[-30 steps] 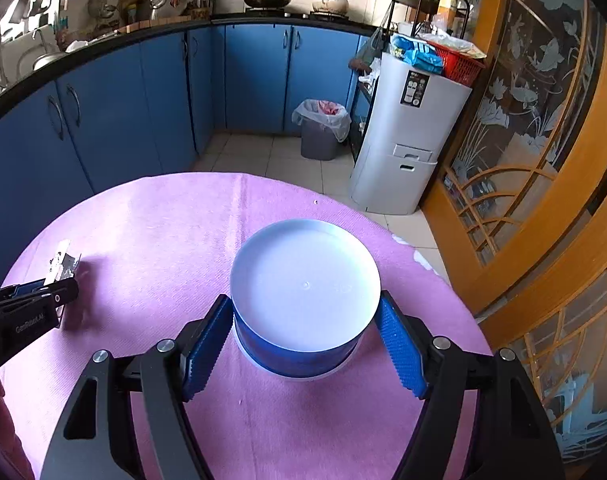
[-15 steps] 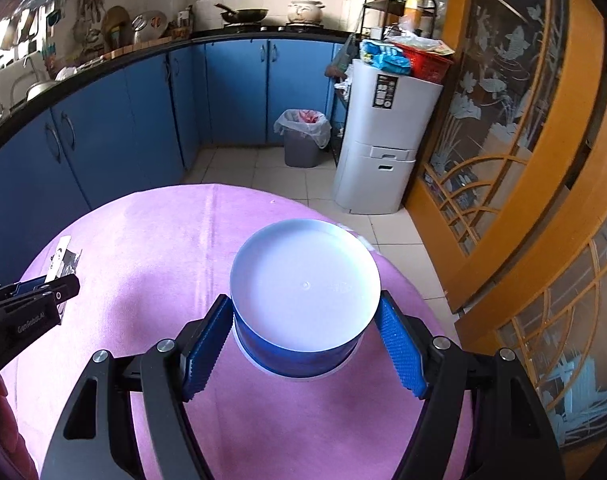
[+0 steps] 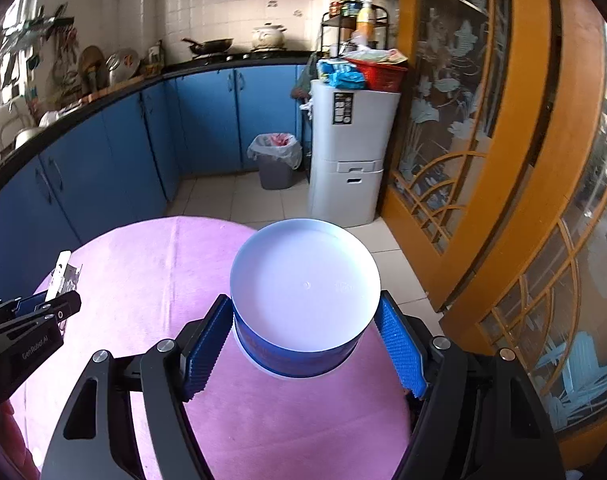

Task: Collect trash
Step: 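Carry the foil pack and blue tin toward the black bin with both tools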

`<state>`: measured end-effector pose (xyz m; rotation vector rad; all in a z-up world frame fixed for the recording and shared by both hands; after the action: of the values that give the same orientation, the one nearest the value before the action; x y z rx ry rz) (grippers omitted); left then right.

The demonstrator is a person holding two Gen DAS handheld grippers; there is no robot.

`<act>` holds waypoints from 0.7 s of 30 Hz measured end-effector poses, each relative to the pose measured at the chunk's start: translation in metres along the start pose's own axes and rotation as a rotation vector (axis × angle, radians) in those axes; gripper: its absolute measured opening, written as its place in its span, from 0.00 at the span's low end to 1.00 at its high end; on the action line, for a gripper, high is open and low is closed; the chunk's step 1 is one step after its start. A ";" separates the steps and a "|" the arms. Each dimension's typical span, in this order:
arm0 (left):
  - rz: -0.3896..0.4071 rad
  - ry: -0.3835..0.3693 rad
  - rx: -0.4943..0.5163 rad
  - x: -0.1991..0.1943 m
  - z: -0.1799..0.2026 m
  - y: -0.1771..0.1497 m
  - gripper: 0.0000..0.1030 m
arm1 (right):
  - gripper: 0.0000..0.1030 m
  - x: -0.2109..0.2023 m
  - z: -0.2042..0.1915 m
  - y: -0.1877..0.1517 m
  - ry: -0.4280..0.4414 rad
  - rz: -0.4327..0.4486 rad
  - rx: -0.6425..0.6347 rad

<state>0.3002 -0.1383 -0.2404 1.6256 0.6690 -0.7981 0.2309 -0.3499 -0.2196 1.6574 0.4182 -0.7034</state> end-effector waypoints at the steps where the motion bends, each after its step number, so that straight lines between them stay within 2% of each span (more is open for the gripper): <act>1: 0.007 -0.001 0.009 -0.003 0.006 0.001 0.27 | 0.69 -0.003 0.005 0.000 -0.002 0.005 0.007; 21: 0.091 -0.050 0.192 -0.052 0.130 -0.002 0.27 | 0.69 -0.055 0.115 -0.013 -0.082 0.081 0.156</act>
<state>0.2480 -0.2660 -0.2164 1.7900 0.4912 -0.8546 0.1560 -0.4533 -0.2039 1.7750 0.2413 -0.7568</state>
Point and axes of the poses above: each gripper's, at about its wrist camera, not at the fingertips, and x roughly the way its jaws point, z to its right, y to its top, the point moved 10 cm from there along x, roughly the way its jaws point, and after that the axes turned 8 degrees about y, right-handed, at the moved point
